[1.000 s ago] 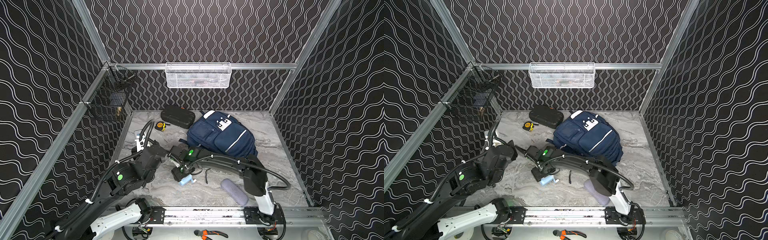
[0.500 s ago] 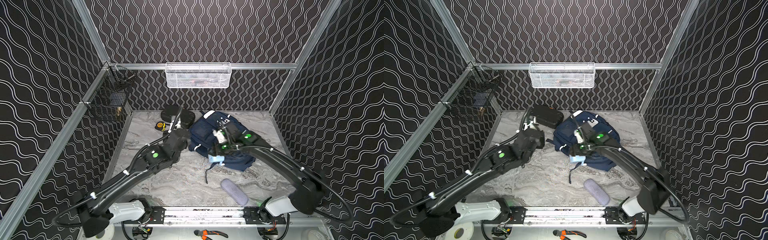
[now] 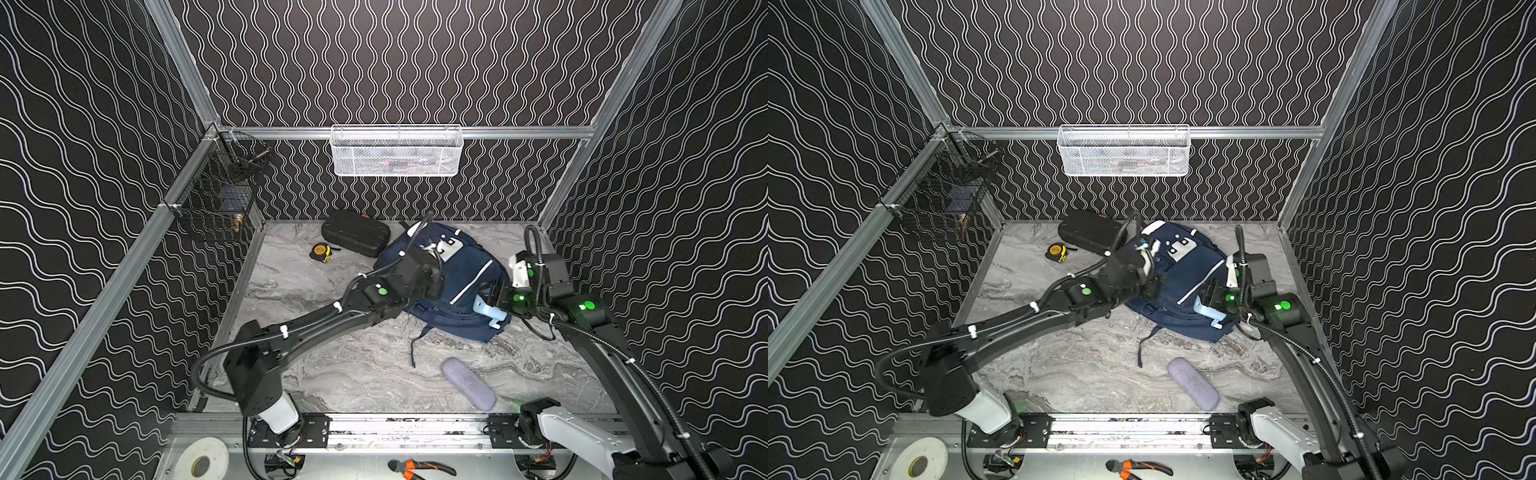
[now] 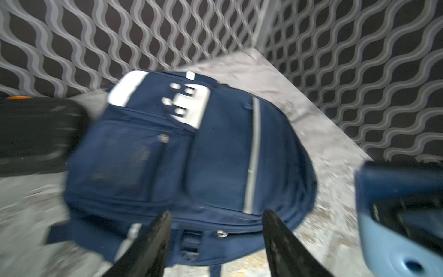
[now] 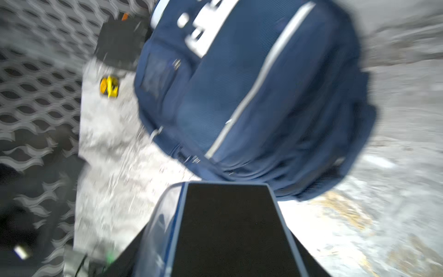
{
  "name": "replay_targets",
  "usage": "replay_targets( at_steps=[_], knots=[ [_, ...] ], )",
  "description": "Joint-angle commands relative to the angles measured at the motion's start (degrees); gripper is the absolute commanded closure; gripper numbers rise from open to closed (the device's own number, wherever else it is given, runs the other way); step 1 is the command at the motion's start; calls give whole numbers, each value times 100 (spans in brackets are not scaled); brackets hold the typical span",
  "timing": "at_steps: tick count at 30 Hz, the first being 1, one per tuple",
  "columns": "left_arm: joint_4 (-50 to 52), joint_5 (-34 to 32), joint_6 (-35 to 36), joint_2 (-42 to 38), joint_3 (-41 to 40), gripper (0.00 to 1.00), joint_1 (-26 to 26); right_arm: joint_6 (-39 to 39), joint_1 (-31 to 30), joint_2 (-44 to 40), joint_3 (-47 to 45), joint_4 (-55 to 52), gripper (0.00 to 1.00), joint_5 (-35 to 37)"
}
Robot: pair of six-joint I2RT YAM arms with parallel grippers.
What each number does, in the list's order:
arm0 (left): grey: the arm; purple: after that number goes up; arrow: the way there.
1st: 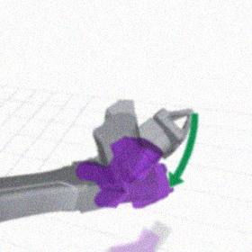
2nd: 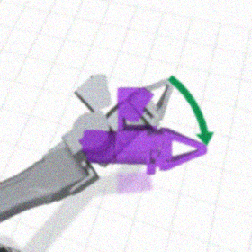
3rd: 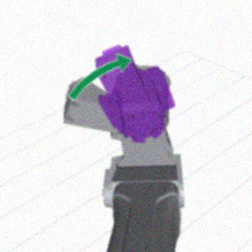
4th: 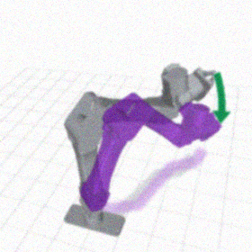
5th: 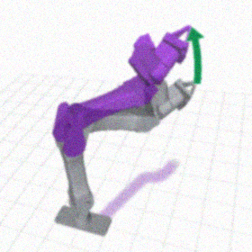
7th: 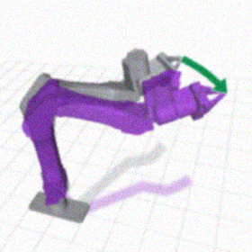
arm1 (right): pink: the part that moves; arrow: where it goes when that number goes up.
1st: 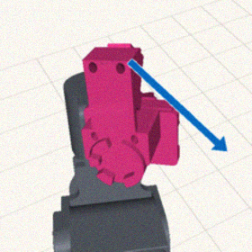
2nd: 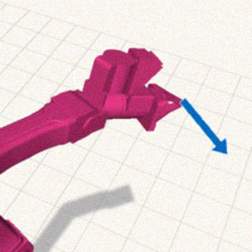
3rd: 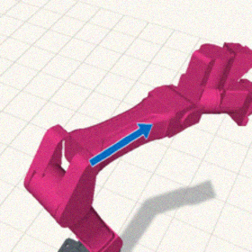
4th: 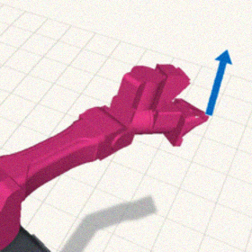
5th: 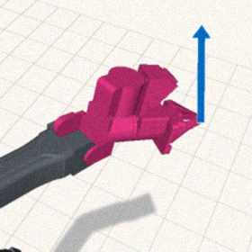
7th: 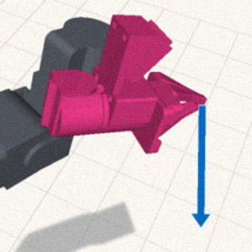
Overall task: Pack books, pencil case, and school supplies into a backpack
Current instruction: Pick up the pencil sharpener from the bottom-center of the table, then open the student bag at the center of the table.
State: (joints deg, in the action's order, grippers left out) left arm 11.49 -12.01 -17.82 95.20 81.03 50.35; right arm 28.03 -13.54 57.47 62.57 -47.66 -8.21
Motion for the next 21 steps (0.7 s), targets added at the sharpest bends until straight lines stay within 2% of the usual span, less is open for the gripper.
replay_targets(
  at_steps=[1,7,11,15,21],
  knots=[
    [-430,630,220,407,197,36,90,154,282,-201,-90,34,76,87],
    [-403,927,584,1463,788,35,341,-56,789,-415,-111,-45,77,145],
    [-318,890,605,2027,1246,35,375,-143,793,-442,-95,-52,78,218],
    [-131,550,712,2528,1669,36,390,-175,792,-492,-359,20,78,281],
    [-37,401,800,2884,1780,39,389,-184,797,-548,-509,61,78,239]
  ],
)
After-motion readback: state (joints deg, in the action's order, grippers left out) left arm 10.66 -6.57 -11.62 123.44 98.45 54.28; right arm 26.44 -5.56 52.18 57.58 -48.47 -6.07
